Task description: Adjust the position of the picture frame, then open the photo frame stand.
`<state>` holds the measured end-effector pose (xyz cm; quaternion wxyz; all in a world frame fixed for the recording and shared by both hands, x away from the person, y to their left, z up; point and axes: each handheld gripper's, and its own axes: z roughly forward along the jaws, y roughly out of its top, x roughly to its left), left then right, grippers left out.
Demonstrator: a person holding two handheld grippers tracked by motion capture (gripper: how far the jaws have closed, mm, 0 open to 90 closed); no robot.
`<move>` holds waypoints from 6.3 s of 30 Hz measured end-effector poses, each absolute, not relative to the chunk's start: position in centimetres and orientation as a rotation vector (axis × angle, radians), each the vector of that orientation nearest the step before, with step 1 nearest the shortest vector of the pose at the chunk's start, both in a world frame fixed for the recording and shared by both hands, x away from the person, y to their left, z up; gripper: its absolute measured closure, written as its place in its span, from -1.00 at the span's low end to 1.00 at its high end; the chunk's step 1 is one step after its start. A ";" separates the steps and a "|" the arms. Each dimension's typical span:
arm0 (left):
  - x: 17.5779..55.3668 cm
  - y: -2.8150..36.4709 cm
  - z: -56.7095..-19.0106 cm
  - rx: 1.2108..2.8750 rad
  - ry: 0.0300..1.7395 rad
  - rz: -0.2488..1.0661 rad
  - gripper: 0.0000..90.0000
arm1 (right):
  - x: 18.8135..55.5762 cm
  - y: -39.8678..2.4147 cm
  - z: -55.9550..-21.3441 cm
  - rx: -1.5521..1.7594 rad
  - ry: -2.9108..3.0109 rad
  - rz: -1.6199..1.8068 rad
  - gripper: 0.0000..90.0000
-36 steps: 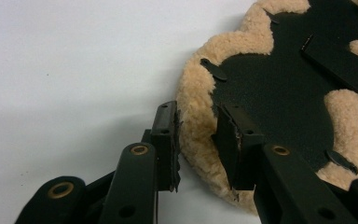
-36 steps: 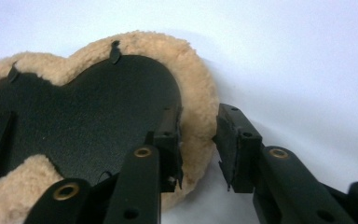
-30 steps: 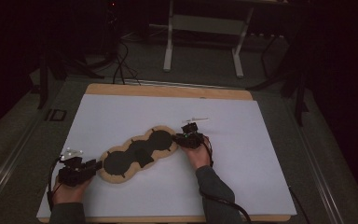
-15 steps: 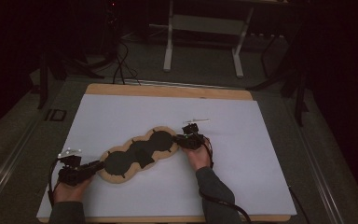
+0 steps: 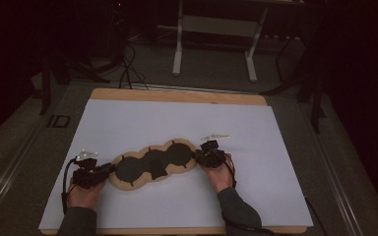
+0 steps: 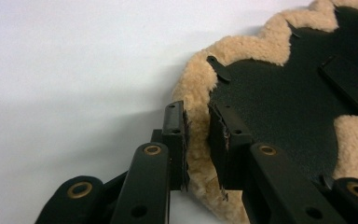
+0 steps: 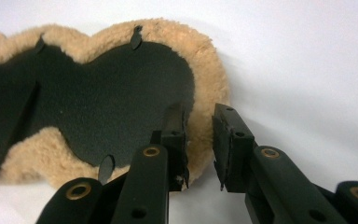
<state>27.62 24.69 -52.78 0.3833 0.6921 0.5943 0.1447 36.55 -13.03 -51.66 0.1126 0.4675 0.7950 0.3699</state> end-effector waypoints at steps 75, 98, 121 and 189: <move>30.8 18.5 -53.8 1.970 1.349 0.448 1.00 | 35.8 -23.2 -52.5 1.460 2.360 1.106 1.00; 31.9 17.2 -54.1 1.968 1.310 0.457 1.00 | 34.8 -24.8 -53.0 1.557 2.270 1.125 1.00; 30.7 18.6 -52.3 1.845 1.267 0.450 0.45 | 34.3 -25.2 -52.3 1.485 2.166 0.975 0.27; 27.3 11.6 -50.3 2.005 0.877 0.349 0.75 | 32.2 -28.1 -51.4 1.345 2.126 1.002 -0.05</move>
